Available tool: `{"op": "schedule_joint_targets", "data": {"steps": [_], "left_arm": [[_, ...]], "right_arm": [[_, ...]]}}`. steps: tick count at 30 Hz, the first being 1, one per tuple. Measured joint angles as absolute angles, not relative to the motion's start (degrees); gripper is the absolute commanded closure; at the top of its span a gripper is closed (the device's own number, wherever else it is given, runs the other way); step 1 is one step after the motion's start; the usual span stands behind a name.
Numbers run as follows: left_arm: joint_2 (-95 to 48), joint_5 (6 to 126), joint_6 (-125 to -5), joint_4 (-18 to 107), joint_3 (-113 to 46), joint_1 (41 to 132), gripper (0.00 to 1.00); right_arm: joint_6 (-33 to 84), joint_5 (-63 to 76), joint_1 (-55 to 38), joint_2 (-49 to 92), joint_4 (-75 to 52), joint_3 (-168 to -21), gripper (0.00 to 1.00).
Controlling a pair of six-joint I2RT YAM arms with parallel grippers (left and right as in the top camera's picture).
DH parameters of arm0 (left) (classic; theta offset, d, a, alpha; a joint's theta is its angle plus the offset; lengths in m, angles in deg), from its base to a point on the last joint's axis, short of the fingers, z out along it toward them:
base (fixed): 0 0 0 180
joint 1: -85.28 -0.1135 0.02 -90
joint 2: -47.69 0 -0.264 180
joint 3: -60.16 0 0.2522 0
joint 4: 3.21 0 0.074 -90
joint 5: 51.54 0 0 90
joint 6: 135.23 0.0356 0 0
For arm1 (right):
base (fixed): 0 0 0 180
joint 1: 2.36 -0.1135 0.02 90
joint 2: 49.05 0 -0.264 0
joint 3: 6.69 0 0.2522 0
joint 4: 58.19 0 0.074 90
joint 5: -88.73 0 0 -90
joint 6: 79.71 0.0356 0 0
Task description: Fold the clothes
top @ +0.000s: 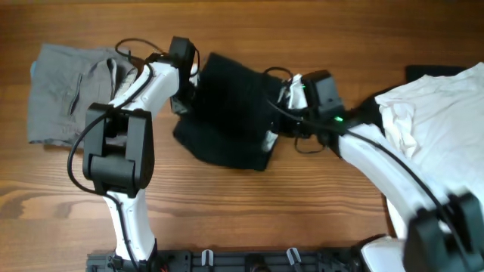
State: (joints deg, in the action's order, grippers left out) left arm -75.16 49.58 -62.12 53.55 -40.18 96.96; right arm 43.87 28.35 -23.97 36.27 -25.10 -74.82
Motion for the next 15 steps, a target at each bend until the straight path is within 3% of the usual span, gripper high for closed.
{"op": "schedule_joint_targets", "data": {"steps": [3, 6, 7, 8, 9, 10, 12, 15], "left_arm": [[-76.3, 49.2, -62.3, 43.4, -40.5, 97.0, 0.96], [-77.1, 49.2, -62.2, 46.1, -43.7, 97.0, 0.92], [-77.7, 49.2, -61.9, 49.5, -47.1, 97.0, 0.82], [-77.8, 49.2, -61.5, 52.1, -49.9, 96.9, 0.65], [-78.0, 49.2, -61.1, 56.7, -53.6, 96.9, 0.30], [-78.0, 49.2, -60.8, 64.3, -58.9, 96.9, 0.14], [-77.6, 49.2, -60.5, 73.1, -65.5, 96.9, 0.12], [-75.8, 49.2, -60.5, 86.6, -70.0, 96.9, 0.26]], "right_arm": [[41.3, 25.0, -24.0, 30.5, -25.6, -74.8, 0.76], [40.8, 21.9, -24.0, 31.5, -25.7, -74.8, 0.78], [40.8, 20.9, -24.0, 32.9, -26.3, -74.8, 0.80], [40.8, 20.4, -24.0, 34.3, -27.6, -74.8, 0.80], [40.6, 20.0, -24.0, 35.8, -29.1, -74.8, 0.80], [40.2, 19.6, -24.0, 37.8, -31.2, -74.8, 0.80], [38.7, 19.1, -24.0, 40.9, -36.0, -74.8, 0.79], [36.8, 18.6, -24.0, 47.2, -43.4, -74.8, 0.75]]}}
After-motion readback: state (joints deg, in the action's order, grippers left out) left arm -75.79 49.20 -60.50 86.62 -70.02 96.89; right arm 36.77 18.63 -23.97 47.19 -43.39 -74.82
